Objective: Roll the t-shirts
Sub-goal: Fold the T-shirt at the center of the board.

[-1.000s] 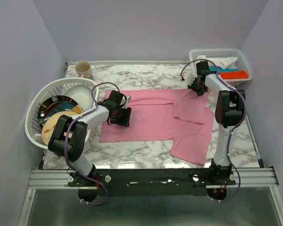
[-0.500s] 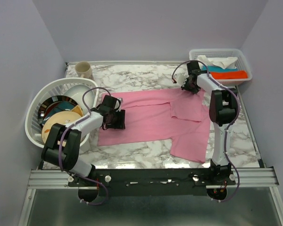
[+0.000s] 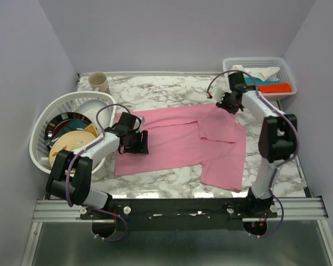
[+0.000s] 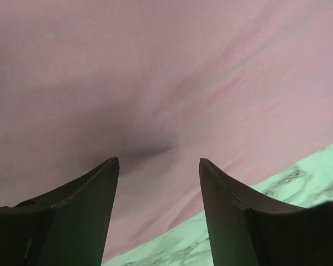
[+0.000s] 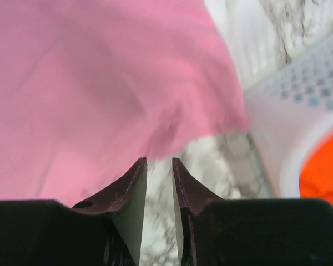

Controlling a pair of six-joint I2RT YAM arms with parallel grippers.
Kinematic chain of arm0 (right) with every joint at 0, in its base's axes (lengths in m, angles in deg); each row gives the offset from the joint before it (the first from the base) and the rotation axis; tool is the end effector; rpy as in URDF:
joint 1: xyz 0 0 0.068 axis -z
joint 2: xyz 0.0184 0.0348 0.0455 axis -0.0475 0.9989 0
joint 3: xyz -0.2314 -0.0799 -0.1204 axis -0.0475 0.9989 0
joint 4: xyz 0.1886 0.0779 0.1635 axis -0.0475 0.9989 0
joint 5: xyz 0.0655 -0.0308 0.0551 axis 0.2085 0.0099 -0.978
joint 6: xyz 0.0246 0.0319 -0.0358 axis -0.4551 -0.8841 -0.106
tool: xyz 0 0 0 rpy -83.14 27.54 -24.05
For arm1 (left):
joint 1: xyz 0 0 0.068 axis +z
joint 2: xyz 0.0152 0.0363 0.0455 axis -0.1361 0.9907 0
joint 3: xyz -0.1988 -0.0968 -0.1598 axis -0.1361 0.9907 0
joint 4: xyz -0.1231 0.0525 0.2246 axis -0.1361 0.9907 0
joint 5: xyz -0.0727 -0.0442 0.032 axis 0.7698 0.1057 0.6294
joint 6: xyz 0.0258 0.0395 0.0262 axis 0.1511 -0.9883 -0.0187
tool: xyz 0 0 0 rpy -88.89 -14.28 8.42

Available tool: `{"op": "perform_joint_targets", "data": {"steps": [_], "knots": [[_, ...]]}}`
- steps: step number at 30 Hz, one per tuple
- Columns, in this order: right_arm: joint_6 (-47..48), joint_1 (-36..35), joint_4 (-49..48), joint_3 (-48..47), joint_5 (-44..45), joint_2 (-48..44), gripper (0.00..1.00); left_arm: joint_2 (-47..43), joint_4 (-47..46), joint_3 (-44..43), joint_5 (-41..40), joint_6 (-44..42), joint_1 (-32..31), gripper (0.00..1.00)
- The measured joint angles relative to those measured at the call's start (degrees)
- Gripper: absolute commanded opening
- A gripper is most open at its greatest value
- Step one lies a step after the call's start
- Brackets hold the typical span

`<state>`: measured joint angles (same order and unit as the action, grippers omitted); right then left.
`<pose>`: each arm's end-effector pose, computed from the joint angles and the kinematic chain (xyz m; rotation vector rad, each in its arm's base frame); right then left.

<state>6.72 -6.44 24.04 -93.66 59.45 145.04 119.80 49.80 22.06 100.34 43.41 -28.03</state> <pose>0.4348 0.0702 0.2008 -1.5090 2.2471 -0.2669 0.2459 -0.0983 0.1728 0.1041 2.7171 -0.4834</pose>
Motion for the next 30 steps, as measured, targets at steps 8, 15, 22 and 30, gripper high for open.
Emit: {"op": "perform_joint_targets", "data": {"steps": [8,15,22,30], "knots": [[21.6,5.2,7.5,27.1,-17.7,-39.8,0.35,0.3,2.2,-6.7,5.0,-3.5,0.0,0.71],[46.7,1.5,27.8,42.0,-21.3,-43.5,0.38,4.9,1.2,-9.3,5.6,-5.9,-0.1,0.72],[53.0,0.9,35.5,51.0,-18.3,-47.2,0.45,8.3,0.4,-12.4,5.5,-8.4,-0.2,0.72],[54.5,-4.0,36.9,53.7,-18.2,-52.0,0.47,10.2,0.0,-12.9,5.5,-8.6,-0.2,0.72]]}}
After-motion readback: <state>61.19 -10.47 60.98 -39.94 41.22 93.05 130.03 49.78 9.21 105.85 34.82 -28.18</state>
